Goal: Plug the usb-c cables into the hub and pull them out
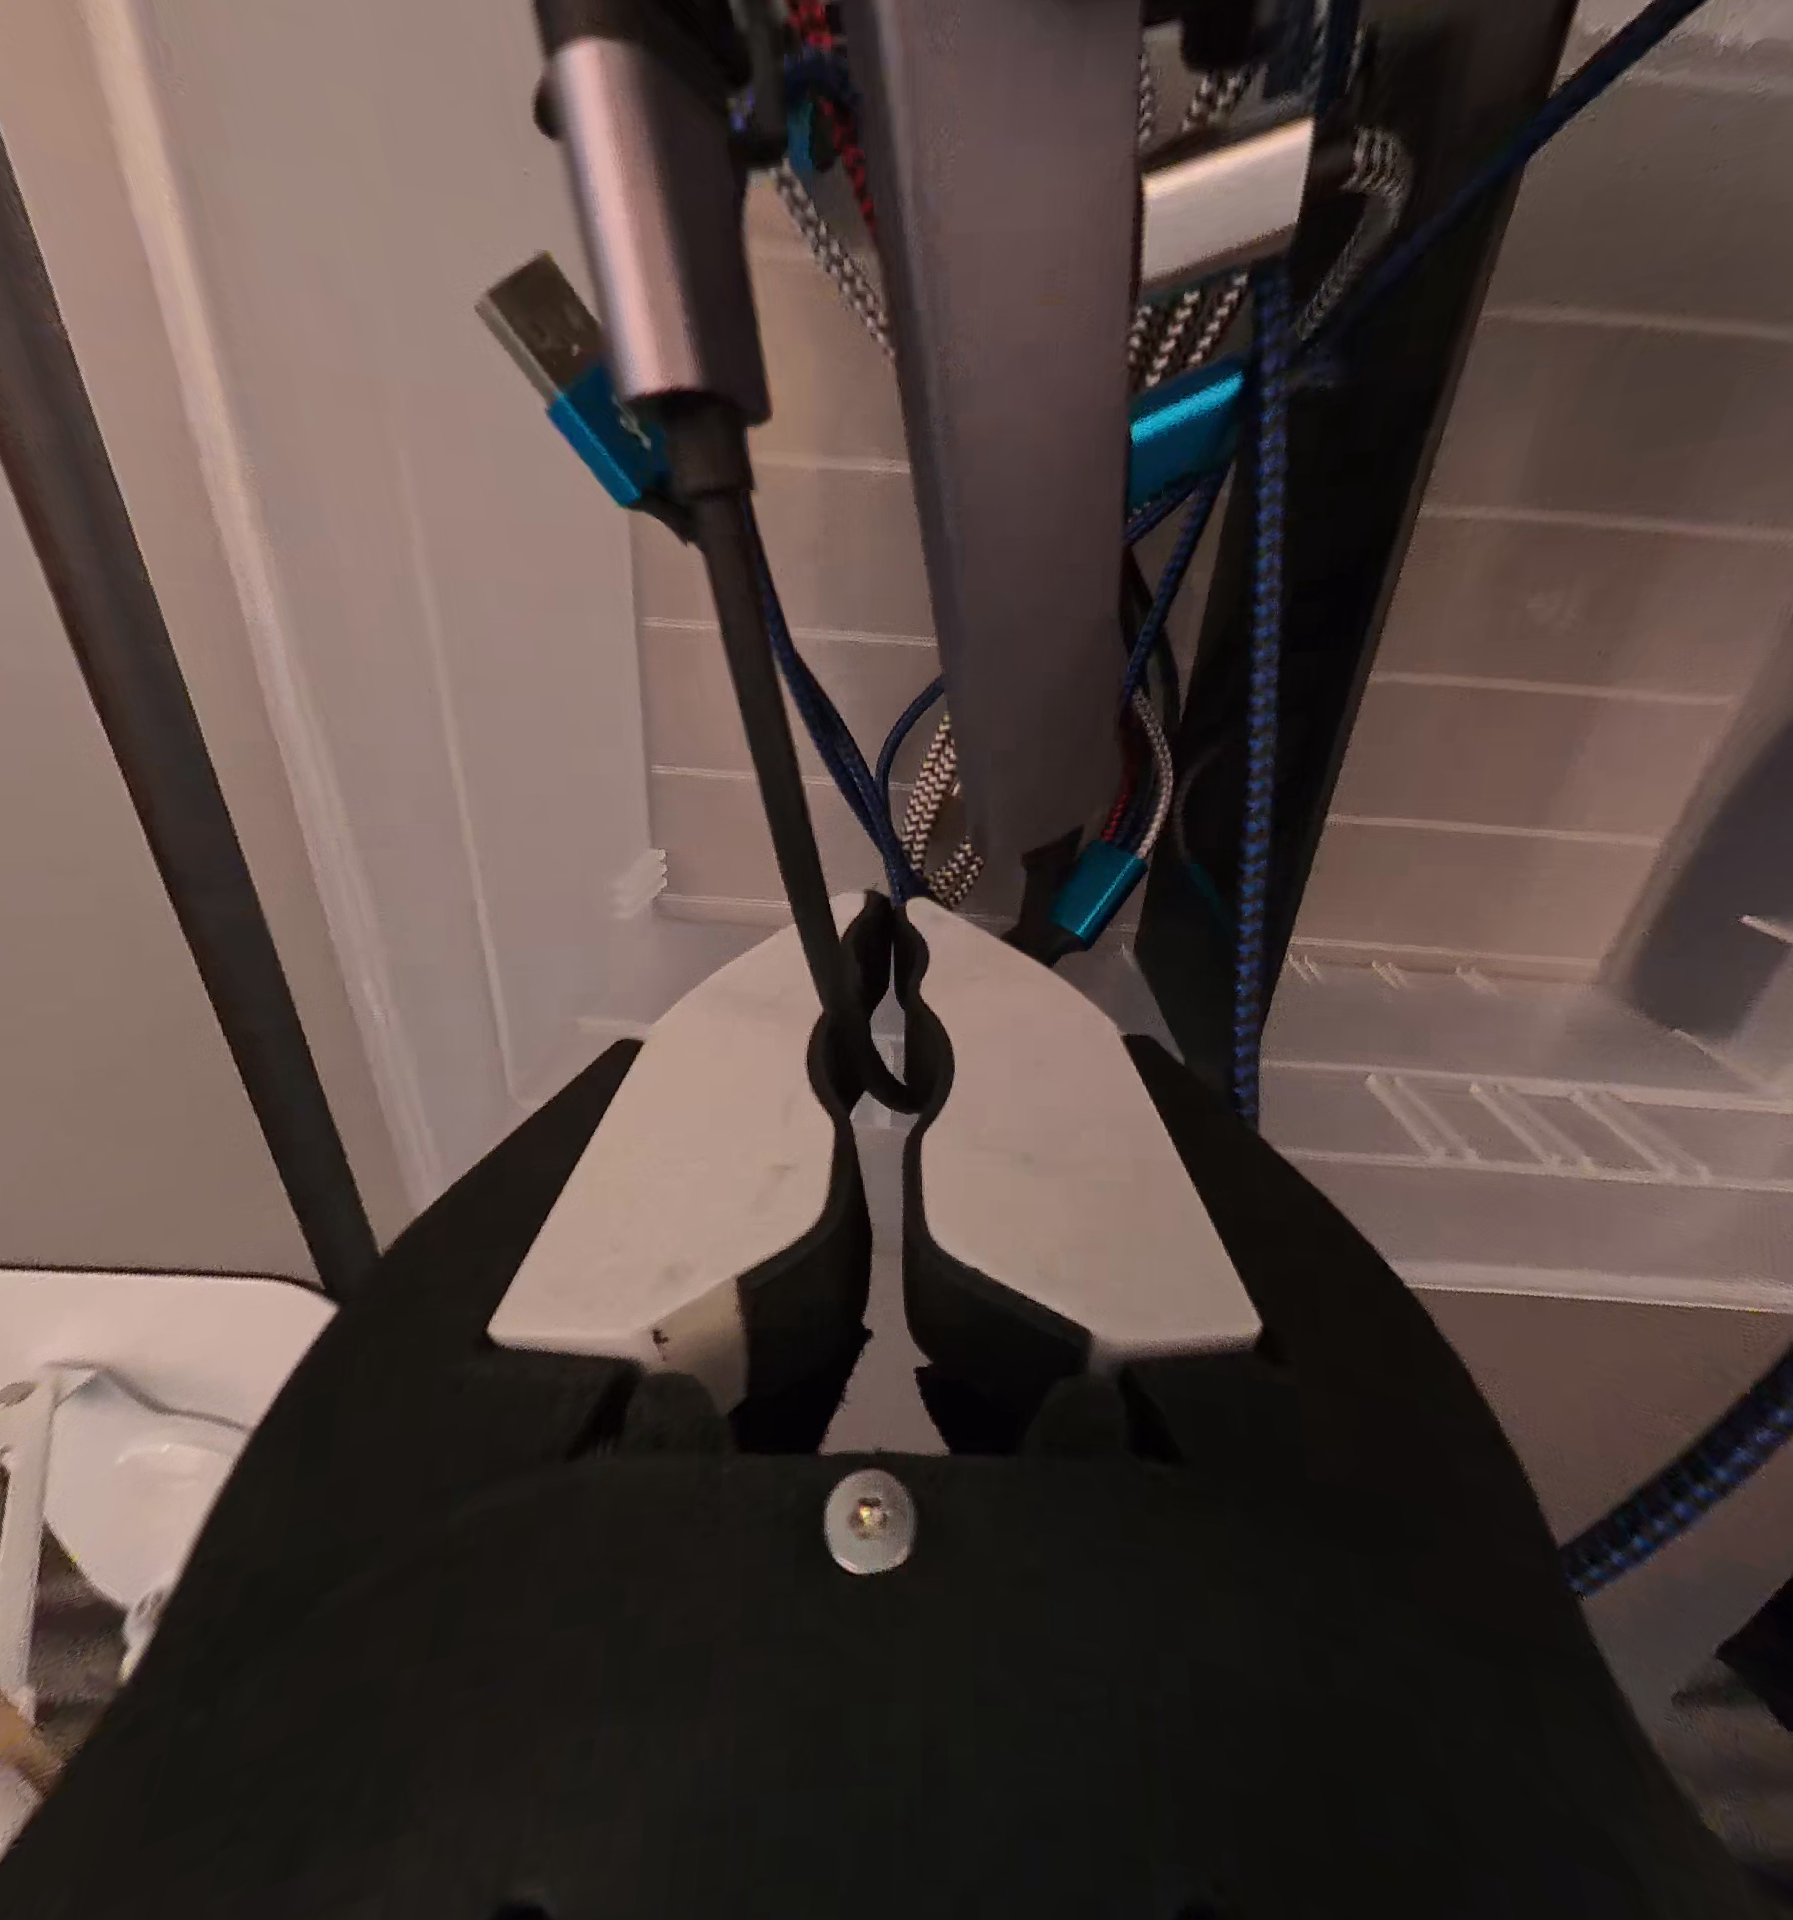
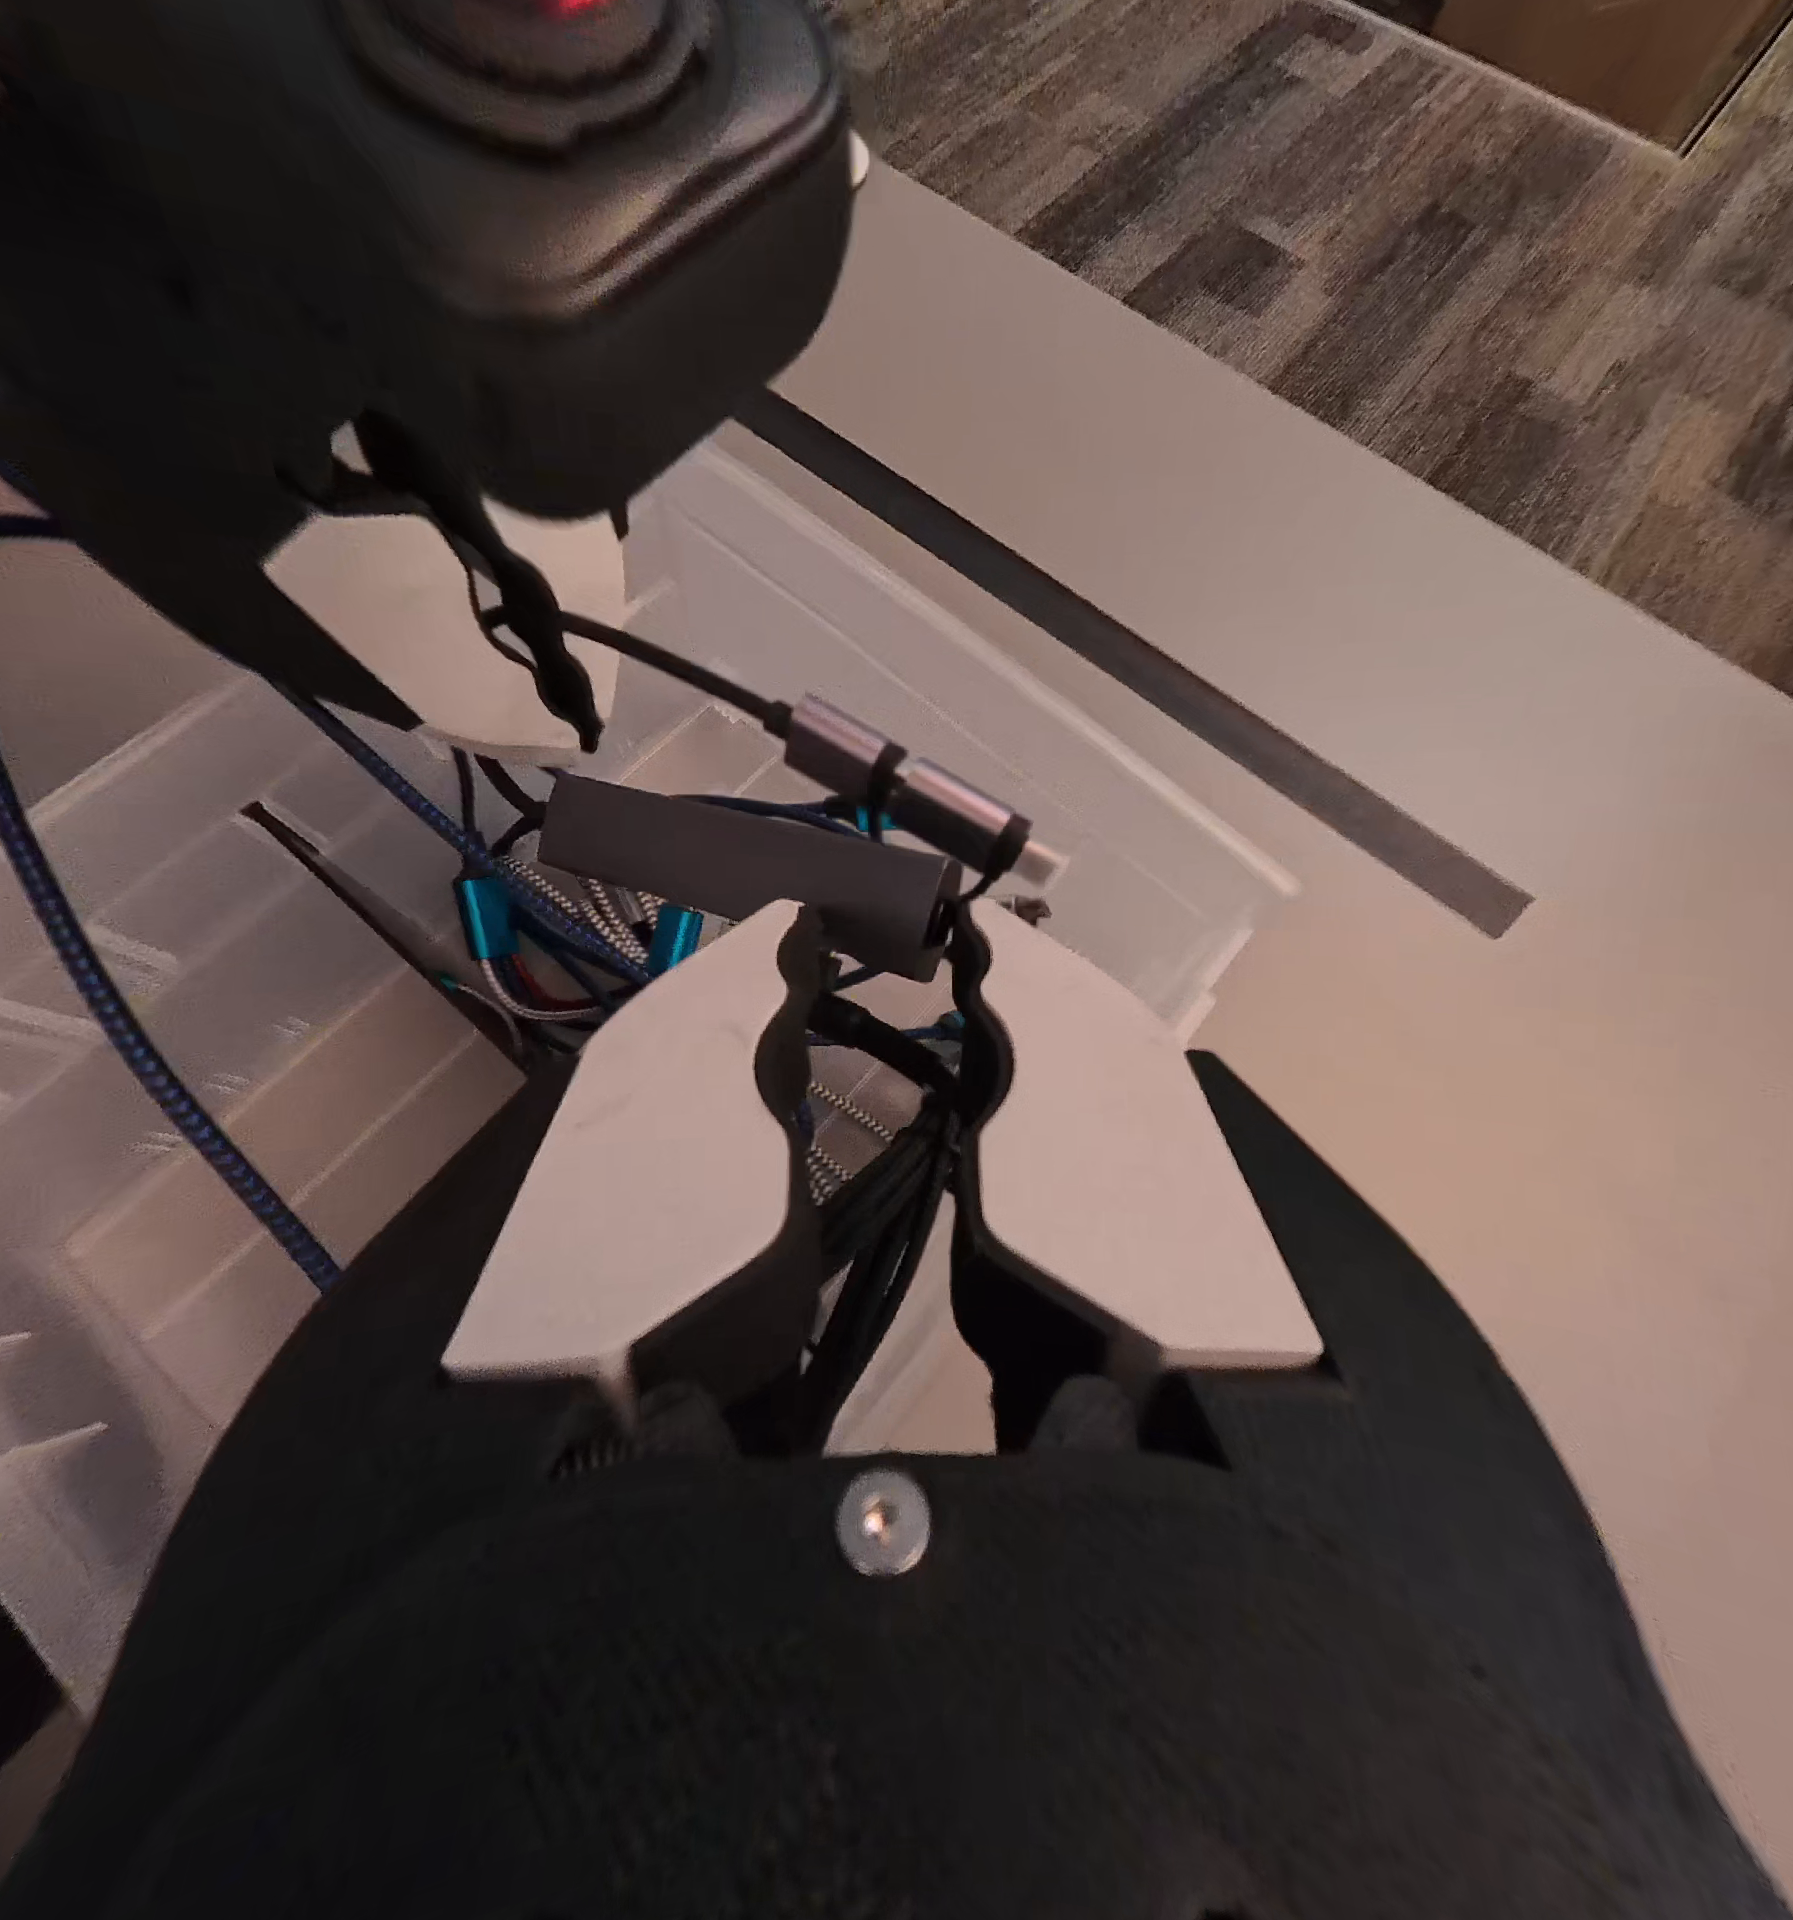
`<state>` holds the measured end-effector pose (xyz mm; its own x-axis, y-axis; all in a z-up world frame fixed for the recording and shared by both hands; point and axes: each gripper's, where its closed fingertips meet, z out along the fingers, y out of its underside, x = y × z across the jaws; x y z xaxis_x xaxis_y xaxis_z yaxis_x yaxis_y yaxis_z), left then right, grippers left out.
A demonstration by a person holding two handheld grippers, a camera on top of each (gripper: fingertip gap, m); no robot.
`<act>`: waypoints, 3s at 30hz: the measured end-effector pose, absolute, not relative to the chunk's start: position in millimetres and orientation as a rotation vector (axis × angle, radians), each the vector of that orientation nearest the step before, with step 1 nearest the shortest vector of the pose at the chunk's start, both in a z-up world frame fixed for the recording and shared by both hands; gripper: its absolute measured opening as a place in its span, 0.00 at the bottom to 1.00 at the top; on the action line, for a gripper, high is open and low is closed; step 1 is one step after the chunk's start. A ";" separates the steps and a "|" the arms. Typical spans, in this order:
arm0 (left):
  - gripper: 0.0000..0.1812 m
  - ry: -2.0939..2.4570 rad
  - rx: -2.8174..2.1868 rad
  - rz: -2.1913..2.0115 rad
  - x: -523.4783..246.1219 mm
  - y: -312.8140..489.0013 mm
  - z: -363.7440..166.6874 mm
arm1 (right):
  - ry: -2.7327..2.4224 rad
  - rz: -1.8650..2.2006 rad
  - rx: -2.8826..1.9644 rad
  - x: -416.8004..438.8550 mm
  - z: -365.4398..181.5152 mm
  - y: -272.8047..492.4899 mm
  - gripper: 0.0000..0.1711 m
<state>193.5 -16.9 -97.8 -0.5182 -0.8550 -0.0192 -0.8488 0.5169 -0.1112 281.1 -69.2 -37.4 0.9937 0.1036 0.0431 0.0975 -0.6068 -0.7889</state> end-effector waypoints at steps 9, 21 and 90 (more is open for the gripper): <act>0.10 2.535 -1.583 -0.121 201.6 9.4 -68.8 | 0.013 0.153 -2.197 290.1 -41.3 -77.0 0.13; 0.15 2.318 -1.708 -0.521 249.9 27.2 -35.9 | 0.054 0.019 -2.301 298.8 -60.8 -64.1 0.16; 0.33 1.239 -2.048 -0.445 -236.8 182.9 47.6 | -0.155 -0.582 -1.368 179.2 196.7 -107.1 0.46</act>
